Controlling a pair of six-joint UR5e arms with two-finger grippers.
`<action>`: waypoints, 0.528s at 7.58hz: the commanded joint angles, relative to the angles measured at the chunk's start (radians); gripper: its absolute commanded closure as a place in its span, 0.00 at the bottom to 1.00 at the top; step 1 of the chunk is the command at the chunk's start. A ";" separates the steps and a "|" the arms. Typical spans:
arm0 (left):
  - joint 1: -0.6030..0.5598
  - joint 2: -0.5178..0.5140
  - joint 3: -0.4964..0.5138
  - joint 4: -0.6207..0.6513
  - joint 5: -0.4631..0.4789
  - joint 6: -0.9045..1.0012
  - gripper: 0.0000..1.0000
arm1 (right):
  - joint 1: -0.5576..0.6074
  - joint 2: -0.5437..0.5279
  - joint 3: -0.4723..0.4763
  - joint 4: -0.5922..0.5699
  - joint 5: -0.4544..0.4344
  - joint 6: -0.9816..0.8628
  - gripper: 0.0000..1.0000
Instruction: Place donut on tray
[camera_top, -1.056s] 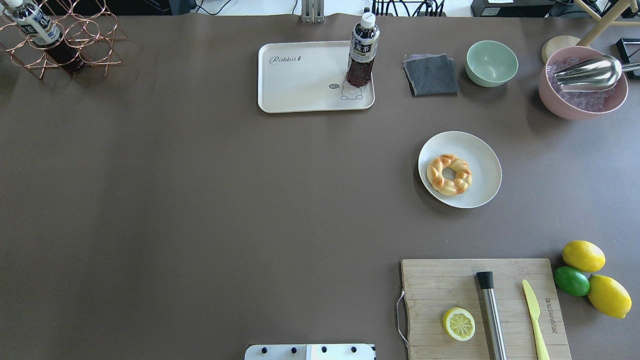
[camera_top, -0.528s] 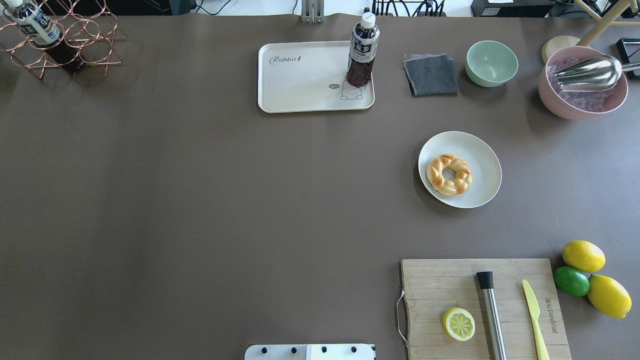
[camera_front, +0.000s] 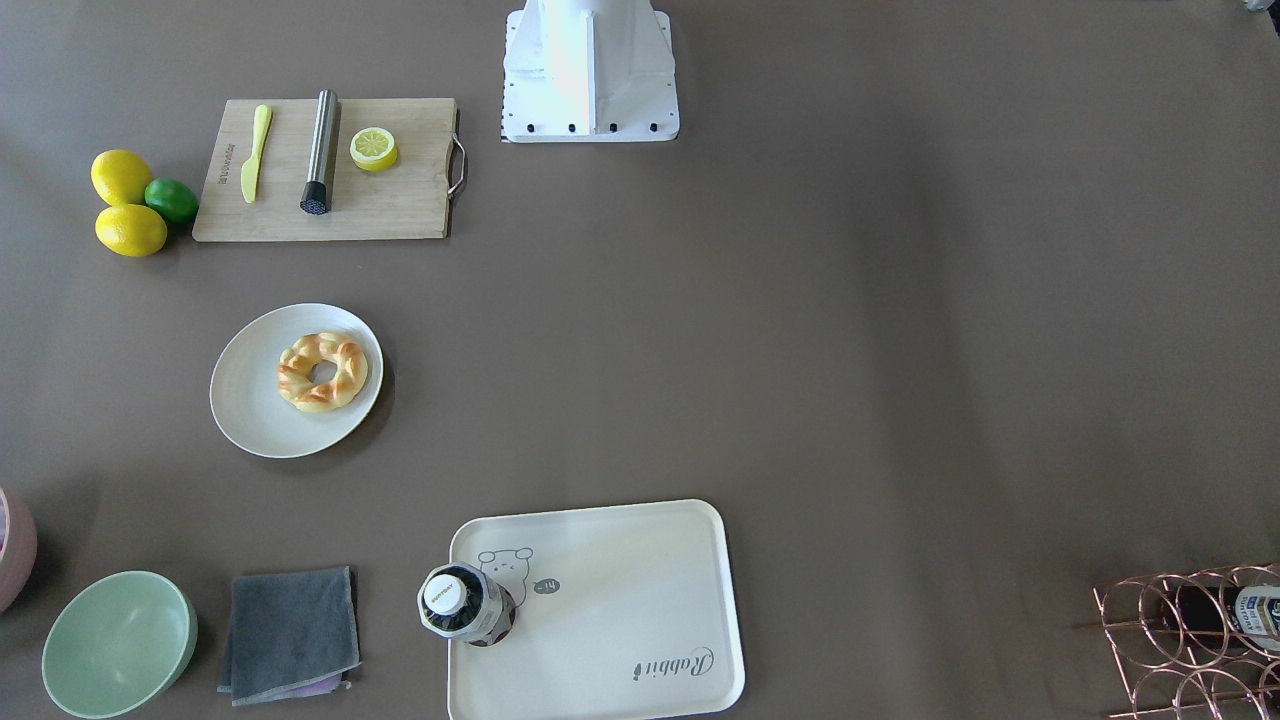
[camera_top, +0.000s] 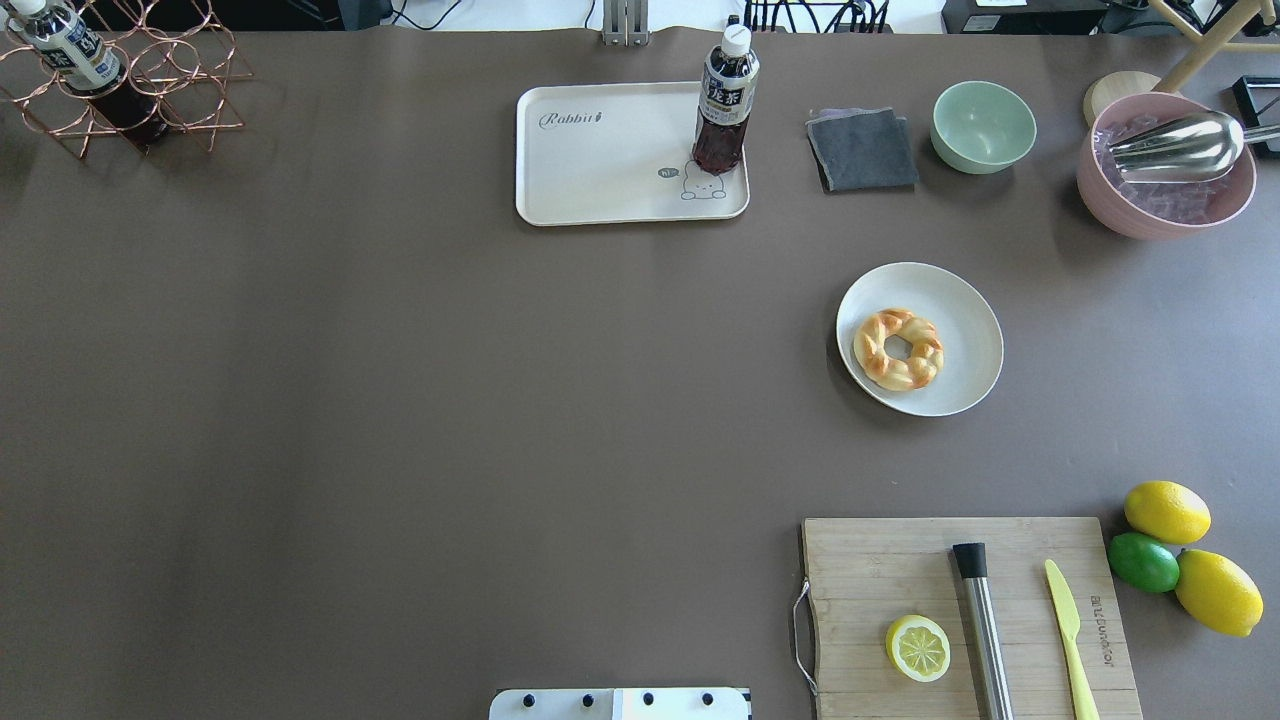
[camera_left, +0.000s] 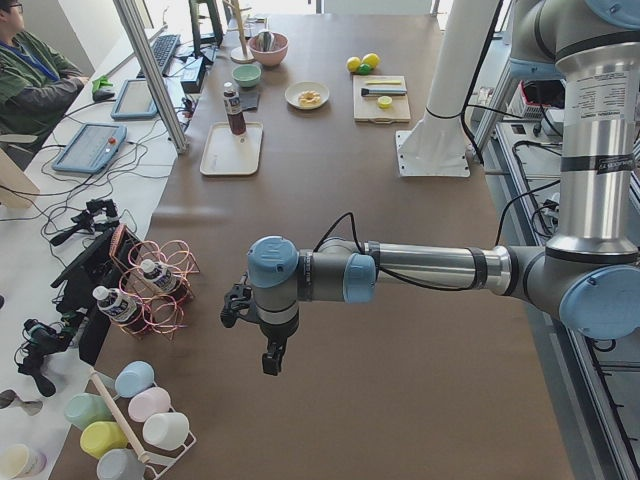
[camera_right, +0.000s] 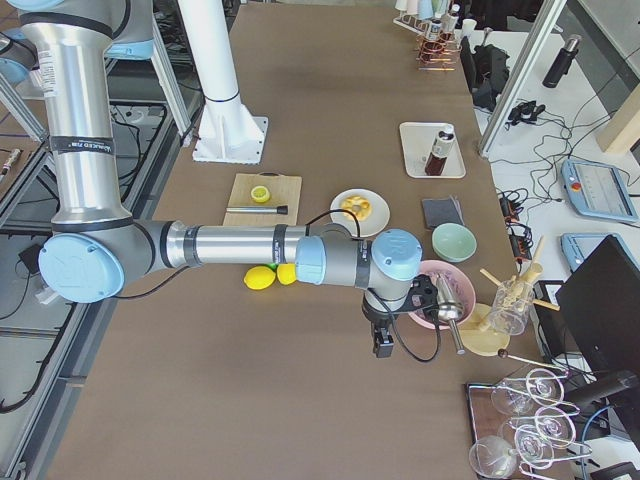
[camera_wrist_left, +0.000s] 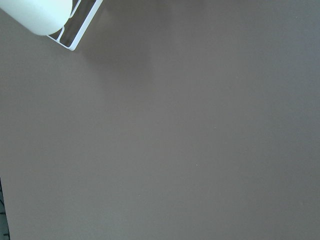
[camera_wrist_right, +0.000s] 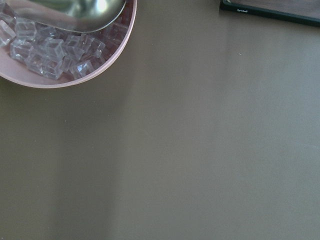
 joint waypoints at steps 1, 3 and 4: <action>0.000 0.009 0.007 -0.043 -0.011 0.003 0.02 | 0.000 0.002 0.003 0.001 -0.001 0.000 0.00; 0.001 -0.010 0.009 -0.035 -0.008 0.005 0.01 | -0.003 0.019 0.075 -0.003 -0.013 0.000 0.00; 0.001 -0.013 0.001 -0.047 -0.026 0.005 0.01 | -0.003 0.018 0.080 -0.005 0.001 0.003 0.00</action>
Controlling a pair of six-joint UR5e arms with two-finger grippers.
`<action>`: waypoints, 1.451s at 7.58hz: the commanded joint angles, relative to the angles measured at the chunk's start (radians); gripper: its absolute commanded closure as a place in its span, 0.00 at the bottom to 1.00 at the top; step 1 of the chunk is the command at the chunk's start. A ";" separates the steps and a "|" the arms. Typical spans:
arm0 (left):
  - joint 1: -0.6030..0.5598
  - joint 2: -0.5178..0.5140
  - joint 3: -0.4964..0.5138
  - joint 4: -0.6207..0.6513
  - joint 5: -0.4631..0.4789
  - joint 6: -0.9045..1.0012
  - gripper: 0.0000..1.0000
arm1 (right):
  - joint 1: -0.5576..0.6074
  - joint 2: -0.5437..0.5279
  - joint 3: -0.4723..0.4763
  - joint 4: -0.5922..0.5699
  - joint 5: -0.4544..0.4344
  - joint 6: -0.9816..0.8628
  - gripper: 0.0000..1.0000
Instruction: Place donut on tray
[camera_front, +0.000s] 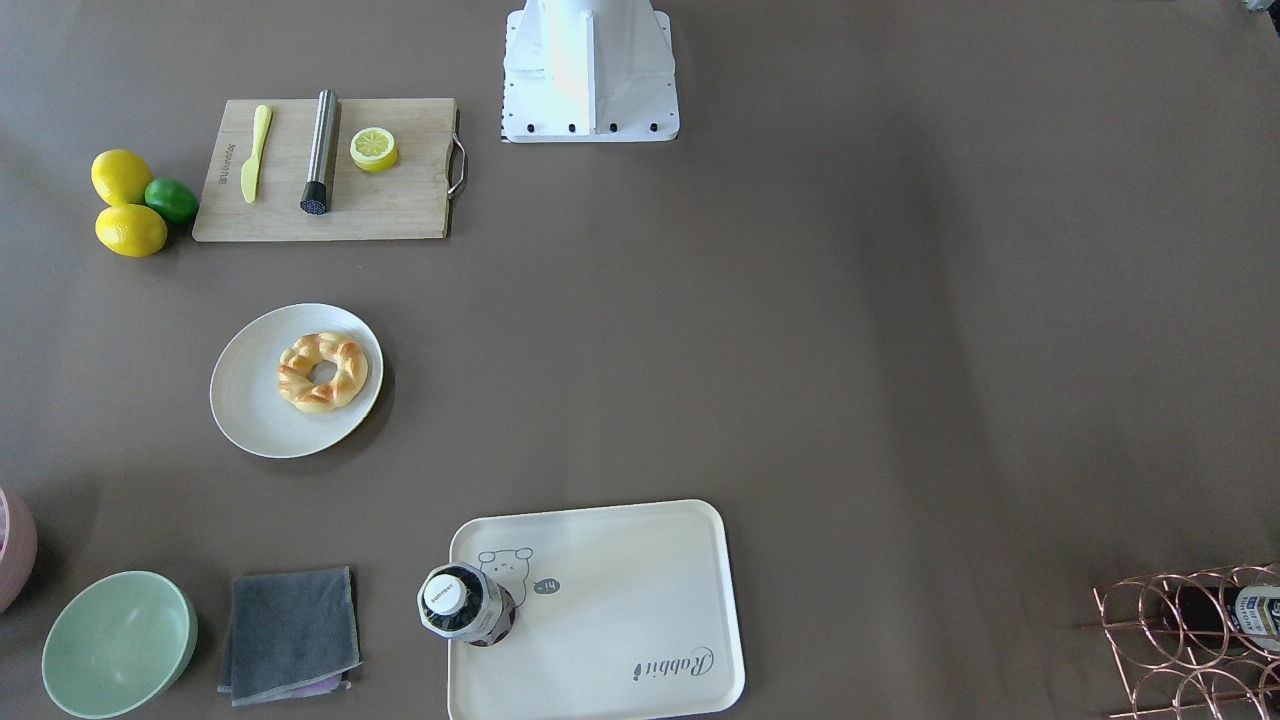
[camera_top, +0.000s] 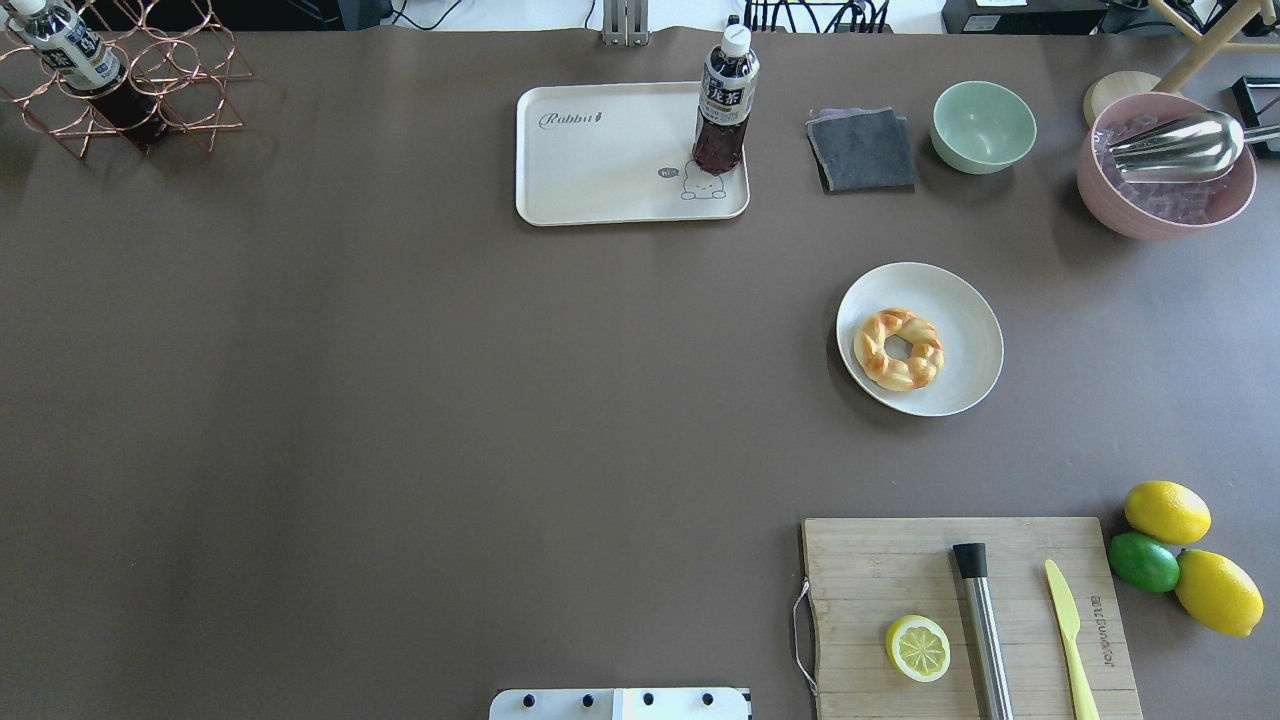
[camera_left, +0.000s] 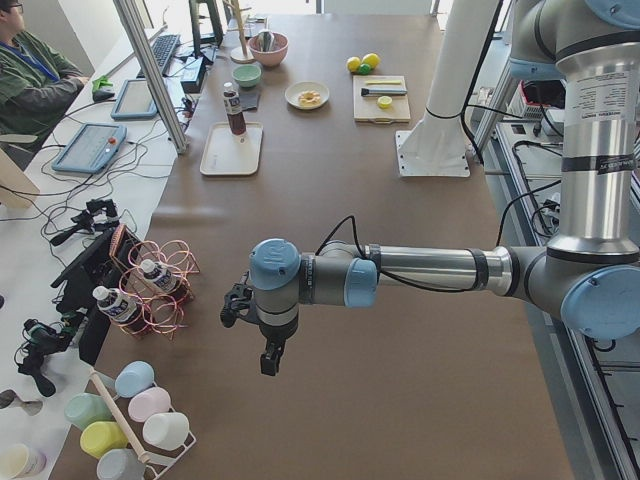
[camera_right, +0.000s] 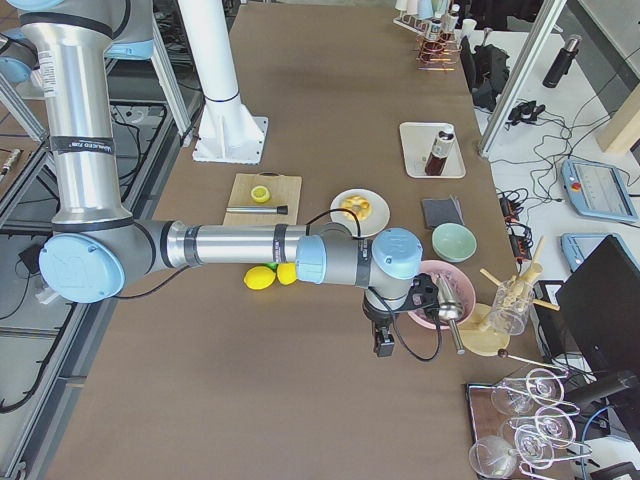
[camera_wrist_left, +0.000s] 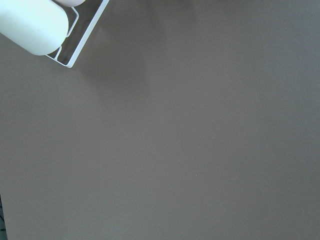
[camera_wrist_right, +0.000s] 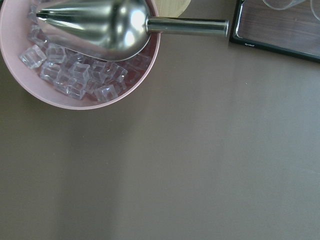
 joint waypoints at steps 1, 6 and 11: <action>-0.001 -0.022 -0.041 -0.010 -0.044 -0.004 0.01 | -0.001 0.001 0.033 -0.002 0.050 0.009 0.00; 0.013 -0.022 -0.118 -0.088 -0.084 -0.056 0.01 | -0.253 -0.080 0.097 0.215 -0.008 0.377 0.00; 0.022 -0.019 -0.122 -0.091 -0.150 -0.055 0.01 | -0.626 -0.053 -0.041 0.817 -0.108 1.135 0.01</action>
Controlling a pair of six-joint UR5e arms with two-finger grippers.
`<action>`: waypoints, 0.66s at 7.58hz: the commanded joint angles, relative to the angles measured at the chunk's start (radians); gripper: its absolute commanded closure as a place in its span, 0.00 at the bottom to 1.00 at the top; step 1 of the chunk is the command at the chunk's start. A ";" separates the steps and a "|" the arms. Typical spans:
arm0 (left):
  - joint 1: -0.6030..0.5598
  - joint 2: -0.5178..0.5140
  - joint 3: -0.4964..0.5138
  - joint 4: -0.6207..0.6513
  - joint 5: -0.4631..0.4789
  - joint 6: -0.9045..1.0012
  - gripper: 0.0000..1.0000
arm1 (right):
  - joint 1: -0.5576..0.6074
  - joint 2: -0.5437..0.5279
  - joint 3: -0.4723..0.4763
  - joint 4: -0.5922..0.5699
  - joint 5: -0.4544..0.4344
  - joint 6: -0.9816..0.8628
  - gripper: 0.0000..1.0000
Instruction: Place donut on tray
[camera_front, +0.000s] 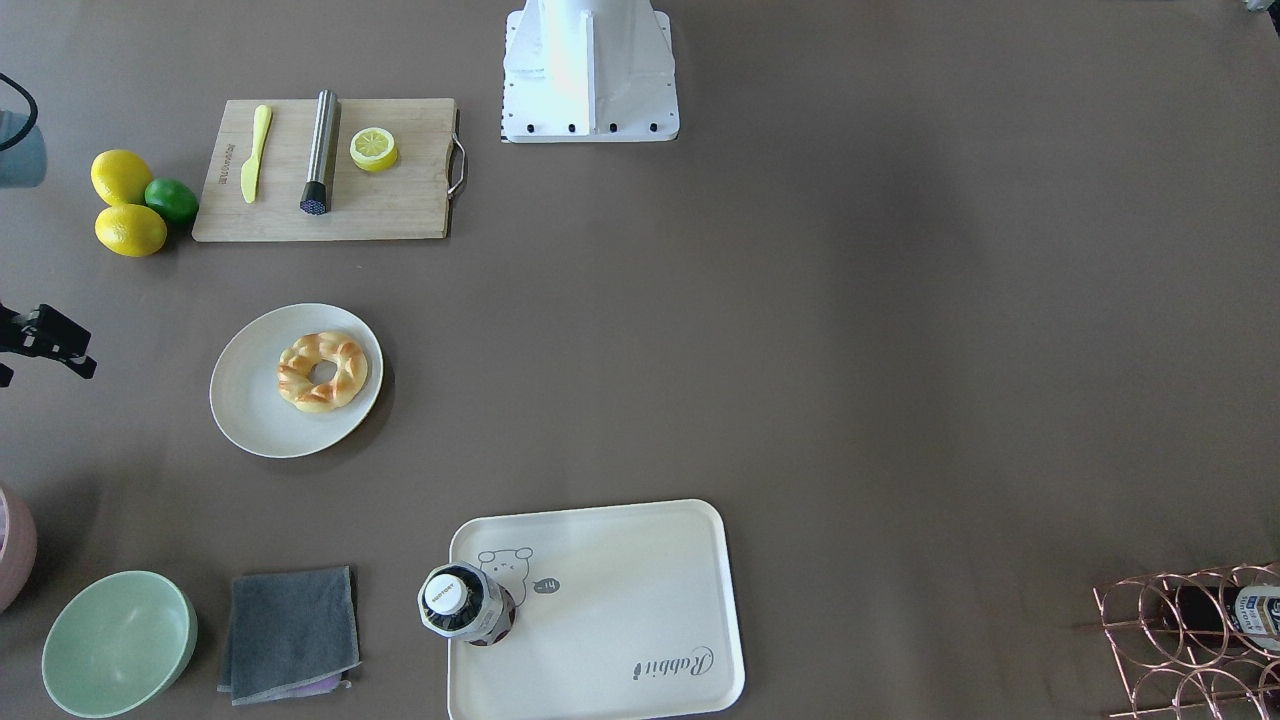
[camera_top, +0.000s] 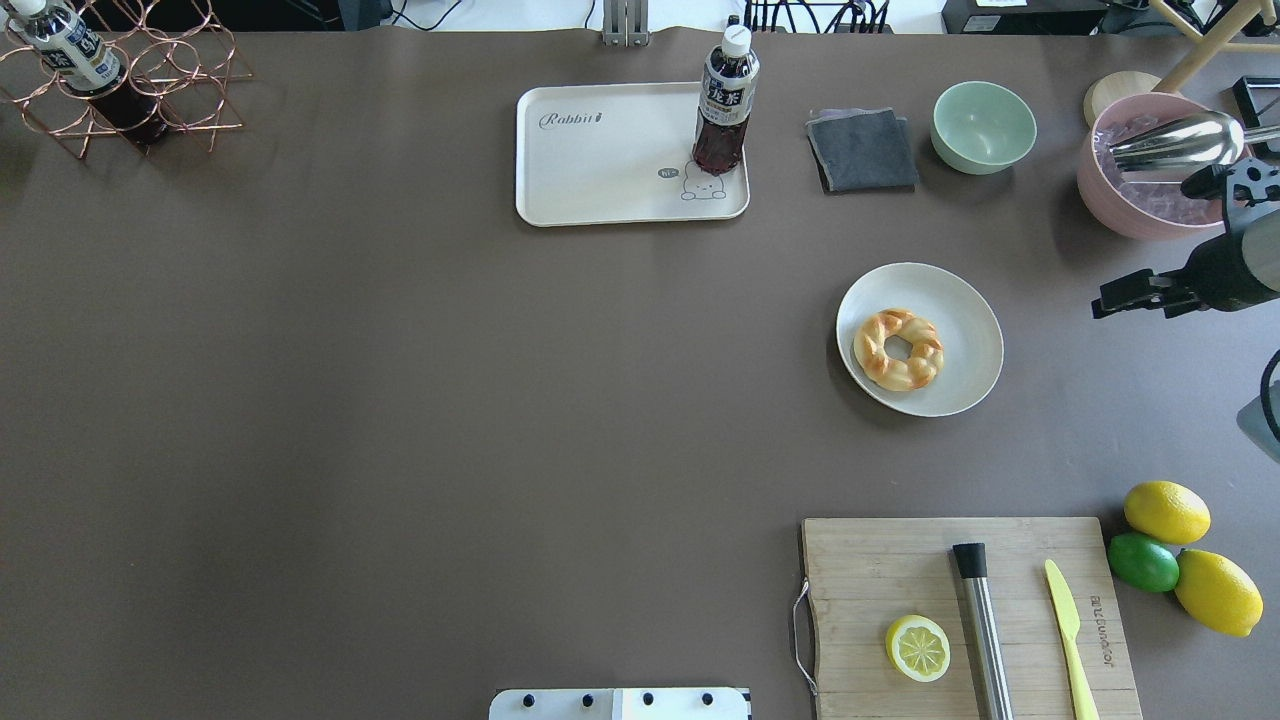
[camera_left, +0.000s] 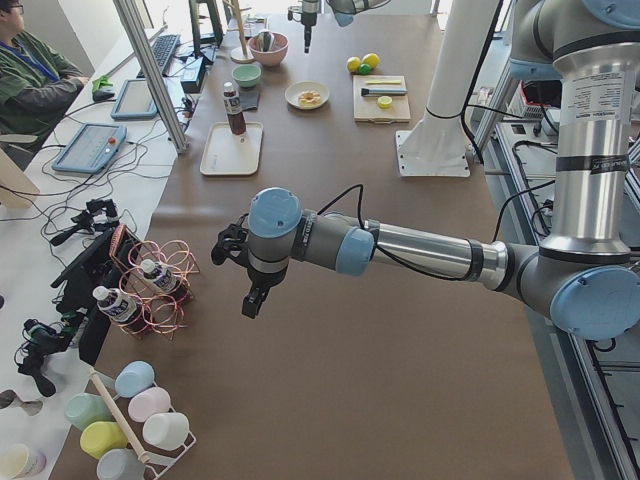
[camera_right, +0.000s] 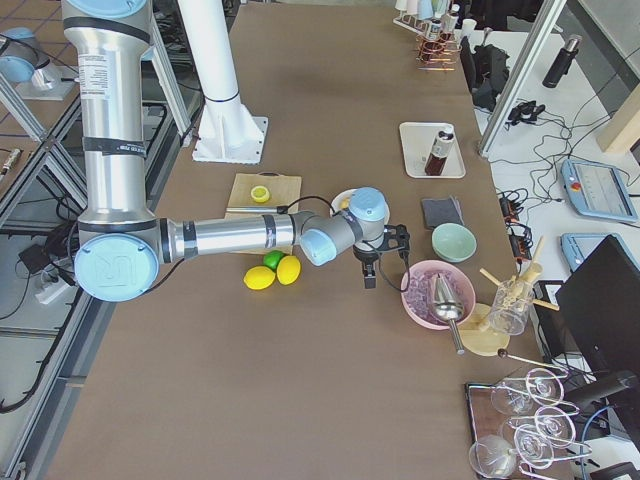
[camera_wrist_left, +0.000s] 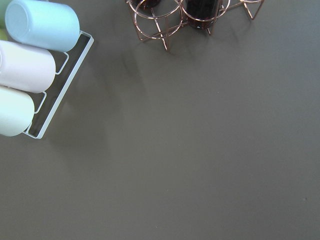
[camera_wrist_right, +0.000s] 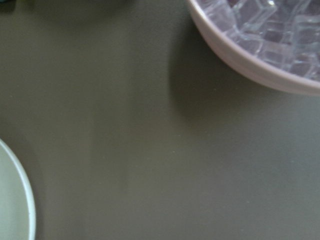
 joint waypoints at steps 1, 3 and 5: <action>0.002 0.001 -0.002 -0.002 -0.016 0.000 0.01 | -0.168 0.033 -0.013 0.188 -0.041 0.329 0.02; 0.002 0.001 -0.002 -0.002 -0.016 0.000 0.01 | -0.234 0.065 -0.007 0.221 -0.089 0.457 0.05; 0.002 0.001 -0.004 -0.003 -0.016 0.001 0.01 | -0.273 0.056 -0.008 0.219 -0.128 0.458 0.10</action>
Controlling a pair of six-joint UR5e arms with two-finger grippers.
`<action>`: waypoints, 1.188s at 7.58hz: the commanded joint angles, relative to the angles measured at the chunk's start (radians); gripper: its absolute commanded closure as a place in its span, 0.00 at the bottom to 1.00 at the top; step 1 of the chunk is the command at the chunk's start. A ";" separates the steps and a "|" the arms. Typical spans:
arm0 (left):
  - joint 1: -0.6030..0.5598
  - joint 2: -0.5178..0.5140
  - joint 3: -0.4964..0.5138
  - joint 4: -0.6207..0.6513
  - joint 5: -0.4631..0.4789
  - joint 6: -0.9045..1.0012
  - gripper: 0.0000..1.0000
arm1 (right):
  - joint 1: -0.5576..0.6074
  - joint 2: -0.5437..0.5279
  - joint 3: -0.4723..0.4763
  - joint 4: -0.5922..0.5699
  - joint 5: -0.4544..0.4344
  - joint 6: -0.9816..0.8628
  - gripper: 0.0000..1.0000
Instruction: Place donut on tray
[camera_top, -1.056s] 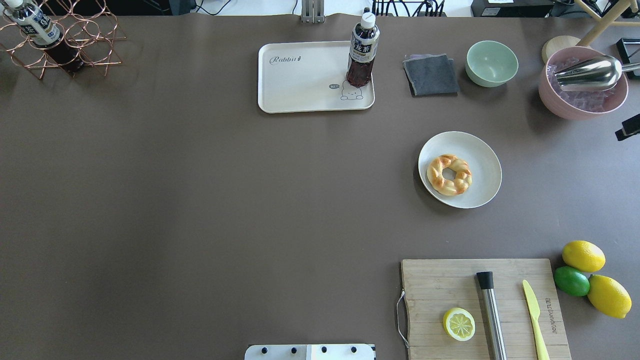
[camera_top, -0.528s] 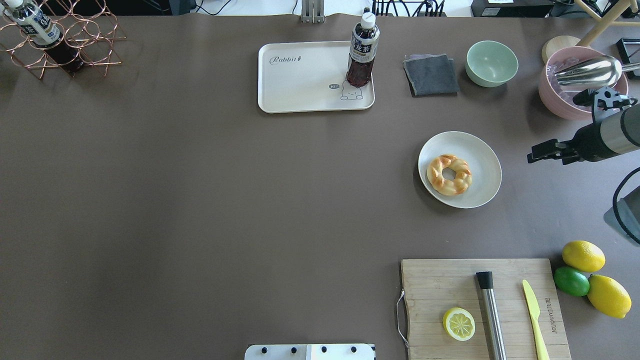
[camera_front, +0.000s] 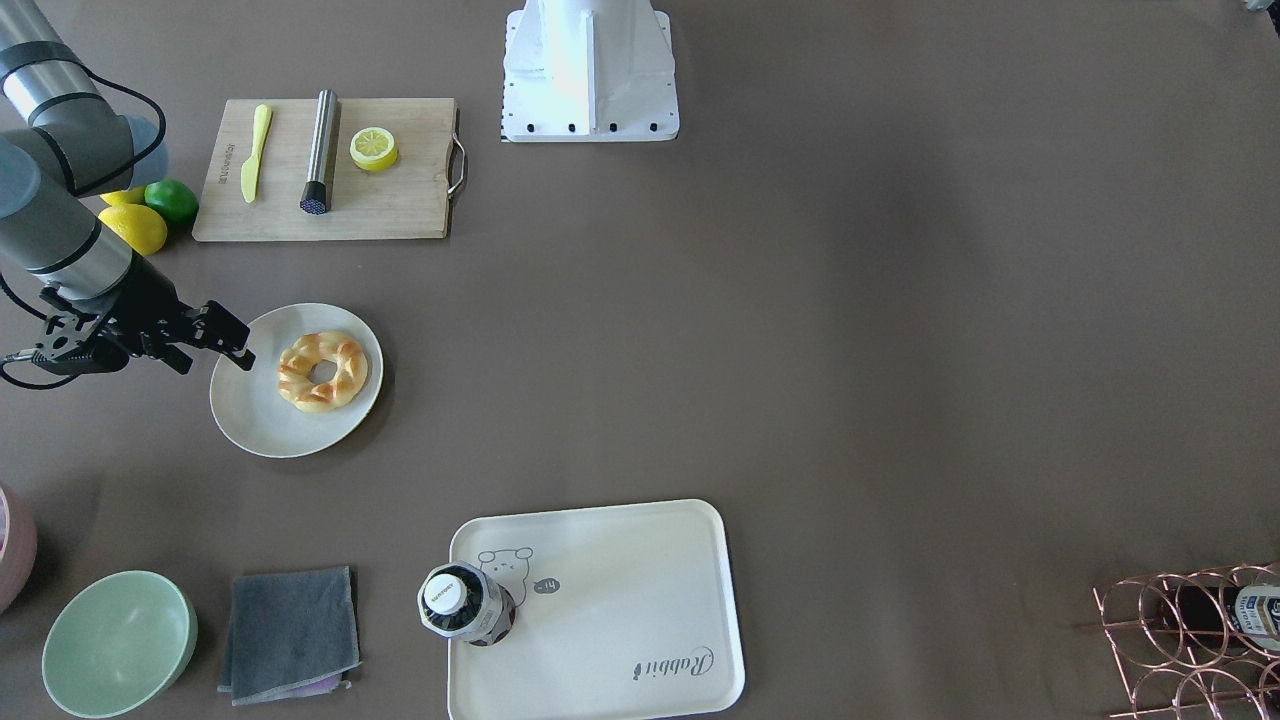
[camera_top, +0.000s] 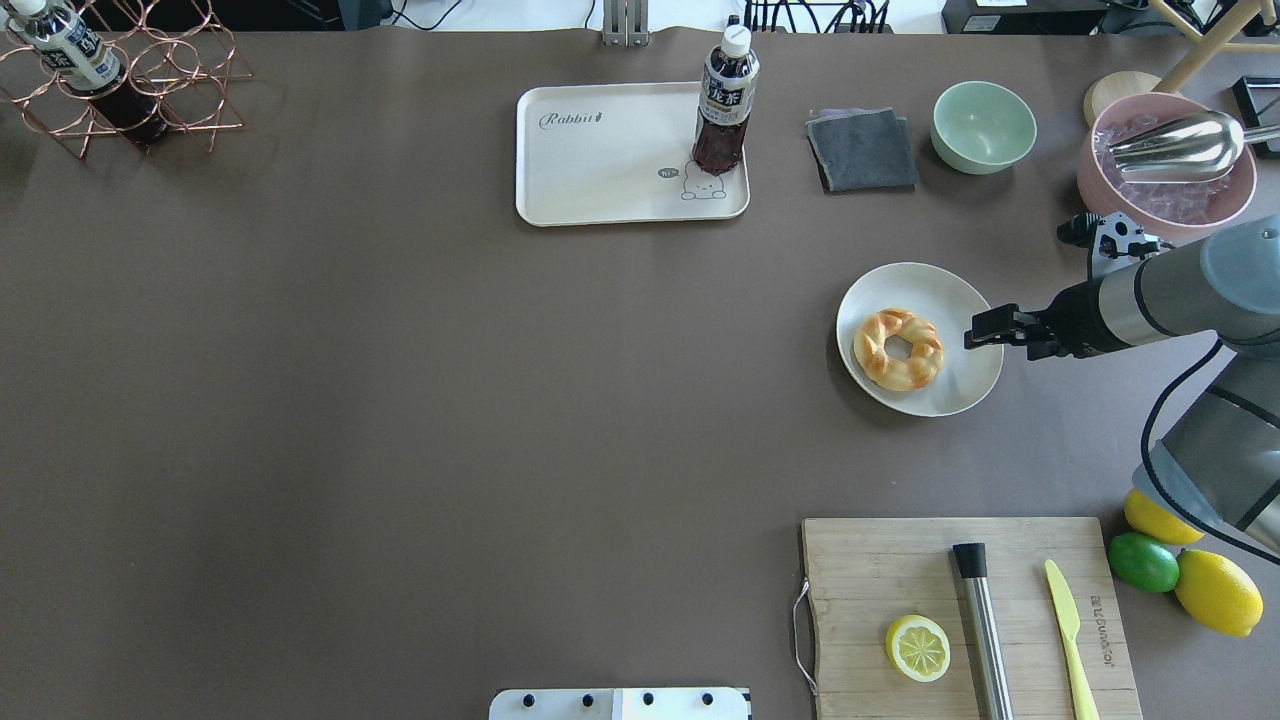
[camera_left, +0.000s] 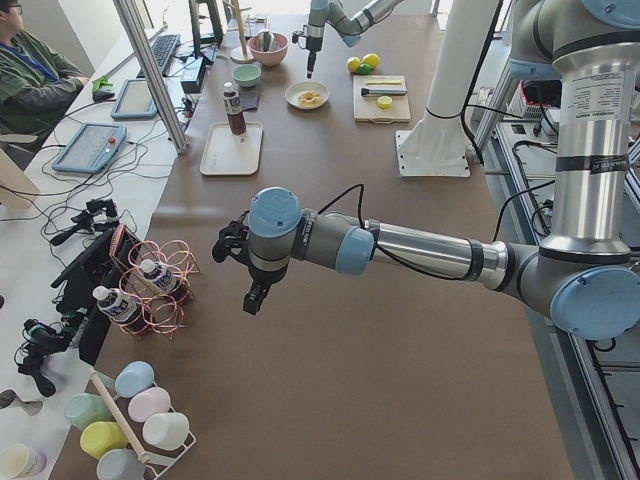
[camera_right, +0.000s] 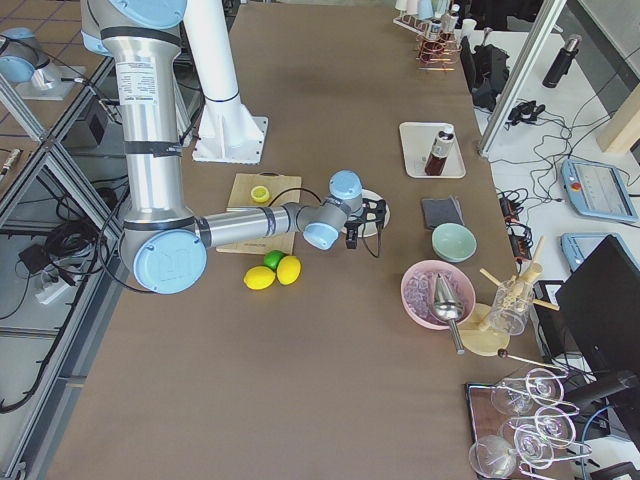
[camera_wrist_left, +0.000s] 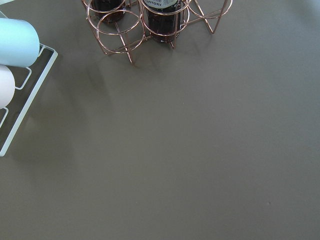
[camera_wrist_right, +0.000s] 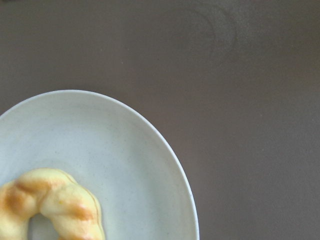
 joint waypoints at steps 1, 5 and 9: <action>0.000 0.000 0.000 -0.001 0.000 0.001 0.01 | -0.035 -0.022 0.002 0.005 -0.030 0.010 0.13; 0.000 0.005 0.000 -0.024 0.000 0.000 0.01 | -0.037 -0.028 0.007 0.006 -0.033 0.024 0.99; 0.000 0.003 0.000 -0.035 0.000 -0.002 0.01 | -0.009 0.024 0.010 -0.003 -0.020 0.051 1.00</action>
